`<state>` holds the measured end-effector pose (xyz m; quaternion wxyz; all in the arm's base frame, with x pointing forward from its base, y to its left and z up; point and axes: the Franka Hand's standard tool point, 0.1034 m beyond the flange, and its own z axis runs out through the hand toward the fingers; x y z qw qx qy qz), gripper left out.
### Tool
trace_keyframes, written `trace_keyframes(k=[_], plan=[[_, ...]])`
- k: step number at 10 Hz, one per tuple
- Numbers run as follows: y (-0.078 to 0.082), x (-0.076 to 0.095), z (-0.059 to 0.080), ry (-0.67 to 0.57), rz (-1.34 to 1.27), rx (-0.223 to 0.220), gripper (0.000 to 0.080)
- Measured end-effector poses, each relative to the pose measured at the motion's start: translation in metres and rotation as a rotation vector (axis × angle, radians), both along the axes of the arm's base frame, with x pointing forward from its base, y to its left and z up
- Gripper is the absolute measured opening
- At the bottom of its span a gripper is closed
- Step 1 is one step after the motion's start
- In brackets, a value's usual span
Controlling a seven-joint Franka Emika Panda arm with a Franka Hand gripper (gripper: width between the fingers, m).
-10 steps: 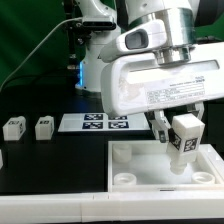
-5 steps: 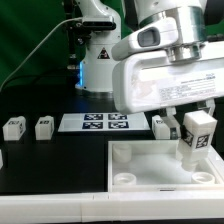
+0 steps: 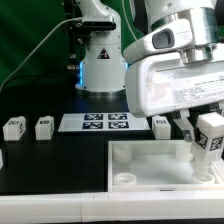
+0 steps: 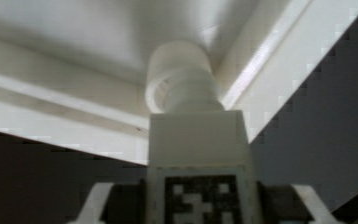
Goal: Assemble one leg
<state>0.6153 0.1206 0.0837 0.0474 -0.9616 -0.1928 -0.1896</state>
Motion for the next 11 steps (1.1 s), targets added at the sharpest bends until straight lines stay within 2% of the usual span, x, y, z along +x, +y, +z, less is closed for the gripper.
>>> trace_keyframes(k=[3,7,11], plan=[[0.004,0.003,-0.001,-0.007,0.006,0.001,0.029],[-0.014,0.005,-0.012,-0.015,-0.008,-0.006,0.029],[-0.016,0.012,-0.013,-0.081,-0.023,-0.002,0.029]])
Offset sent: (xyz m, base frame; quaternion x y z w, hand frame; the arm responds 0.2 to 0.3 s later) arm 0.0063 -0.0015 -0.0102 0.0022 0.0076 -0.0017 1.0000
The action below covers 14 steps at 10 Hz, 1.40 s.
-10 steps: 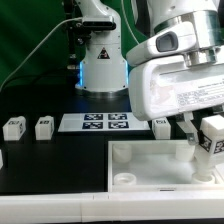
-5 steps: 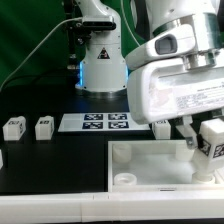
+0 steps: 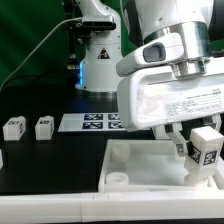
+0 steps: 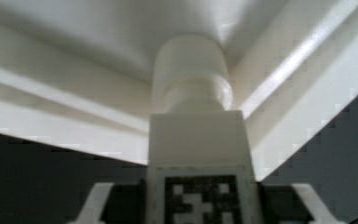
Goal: Assemble one leg
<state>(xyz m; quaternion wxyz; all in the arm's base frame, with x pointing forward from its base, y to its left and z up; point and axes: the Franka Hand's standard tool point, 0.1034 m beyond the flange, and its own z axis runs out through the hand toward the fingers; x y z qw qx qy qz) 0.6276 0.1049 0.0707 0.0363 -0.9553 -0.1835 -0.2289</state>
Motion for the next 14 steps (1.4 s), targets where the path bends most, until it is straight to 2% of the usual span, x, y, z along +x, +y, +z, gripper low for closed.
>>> trace_keyframes(k=[5,7,8,9,10,14], plan=[[-0.0005,0.0003,0.0004,-0.017,-0.002,0.007,0.0296],[-0.0007,0.0003,0.0003,-0.017,-0.003,0.007,0.0576],[-0.0007,0.0002,0.0002,-0.017,-0.003,0.007,0.0576],[-0.0007,0.0002,0.0002,-0.017,-0.003,0.007,0.0634],[-0.0007,0.0002,0.0002,-0.017,-0.003,0.007,0.0647],[-0.0008,0.0002,0.0001,-0.017,-0.003,0.007,0.0649]])
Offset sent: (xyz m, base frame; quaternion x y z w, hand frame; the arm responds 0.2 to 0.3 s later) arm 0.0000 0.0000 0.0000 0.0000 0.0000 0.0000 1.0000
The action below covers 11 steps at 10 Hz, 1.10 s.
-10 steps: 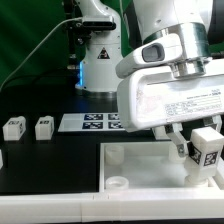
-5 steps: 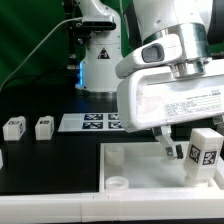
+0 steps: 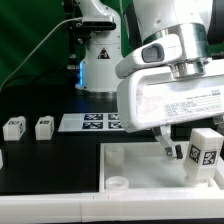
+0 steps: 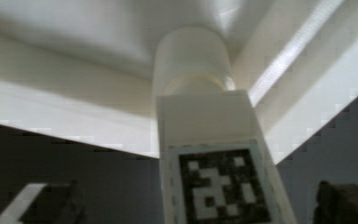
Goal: Assemble one leg
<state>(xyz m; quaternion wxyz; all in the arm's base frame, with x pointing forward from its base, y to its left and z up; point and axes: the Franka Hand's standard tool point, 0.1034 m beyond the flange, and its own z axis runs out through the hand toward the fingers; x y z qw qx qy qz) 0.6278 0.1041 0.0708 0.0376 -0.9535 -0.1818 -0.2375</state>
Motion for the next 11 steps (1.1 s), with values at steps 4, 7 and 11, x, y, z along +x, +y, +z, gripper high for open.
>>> trace_keyframes(k=[4,7,11], plan=[[0.001,-0.001,-0.001,0.011,-0.001,0.002,0.0649],[0.006,0.003,0.008,0.078,-0.021,0.012,0.0649],[0.019,0.001,0.017,0.486,-0.005,-0.028,0.0649]])
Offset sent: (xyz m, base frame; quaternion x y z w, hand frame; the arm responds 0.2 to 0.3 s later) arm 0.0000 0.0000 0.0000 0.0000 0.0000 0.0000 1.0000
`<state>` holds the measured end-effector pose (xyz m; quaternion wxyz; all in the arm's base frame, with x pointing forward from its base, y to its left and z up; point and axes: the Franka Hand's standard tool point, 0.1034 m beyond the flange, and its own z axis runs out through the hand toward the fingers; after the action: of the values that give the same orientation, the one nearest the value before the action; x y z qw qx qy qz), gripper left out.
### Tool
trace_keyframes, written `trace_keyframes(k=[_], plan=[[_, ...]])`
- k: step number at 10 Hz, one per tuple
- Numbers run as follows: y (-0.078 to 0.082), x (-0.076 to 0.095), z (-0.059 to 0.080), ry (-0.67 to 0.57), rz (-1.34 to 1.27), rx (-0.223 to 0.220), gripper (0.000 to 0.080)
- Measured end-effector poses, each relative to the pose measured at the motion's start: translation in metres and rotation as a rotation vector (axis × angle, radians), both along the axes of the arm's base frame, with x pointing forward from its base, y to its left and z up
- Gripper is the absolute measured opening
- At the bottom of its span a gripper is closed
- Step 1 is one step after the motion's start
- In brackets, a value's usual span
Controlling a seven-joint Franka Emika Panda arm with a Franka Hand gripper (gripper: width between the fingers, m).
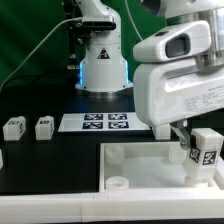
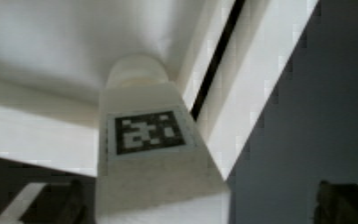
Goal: Assemble one leg
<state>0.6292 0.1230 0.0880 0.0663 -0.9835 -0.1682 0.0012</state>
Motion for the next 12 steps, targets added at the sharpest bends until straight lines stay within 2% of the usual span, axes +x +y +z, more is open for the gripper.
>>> trace_keyframes(k=[1,6,8,9,11,12], plan=[[0.0,0.006,0.001,0.02,0.003,0.001,0.0649],[0.0,0.005,-0.002,0.017,0.002,0.001,0.0649],[-0.003,0.013,-0.001,0.03,-0.031,-0.024,0.0649],[-0.006,0.017,-0.003,0.033,-0.044,-0.027,0.0649],[-0.012,0.016,-0.011,0.043,-0.054,-0.03,0.0649],[-0.011,0.016,-0.01,0.041,-0.052,-0.029,0.0649]])
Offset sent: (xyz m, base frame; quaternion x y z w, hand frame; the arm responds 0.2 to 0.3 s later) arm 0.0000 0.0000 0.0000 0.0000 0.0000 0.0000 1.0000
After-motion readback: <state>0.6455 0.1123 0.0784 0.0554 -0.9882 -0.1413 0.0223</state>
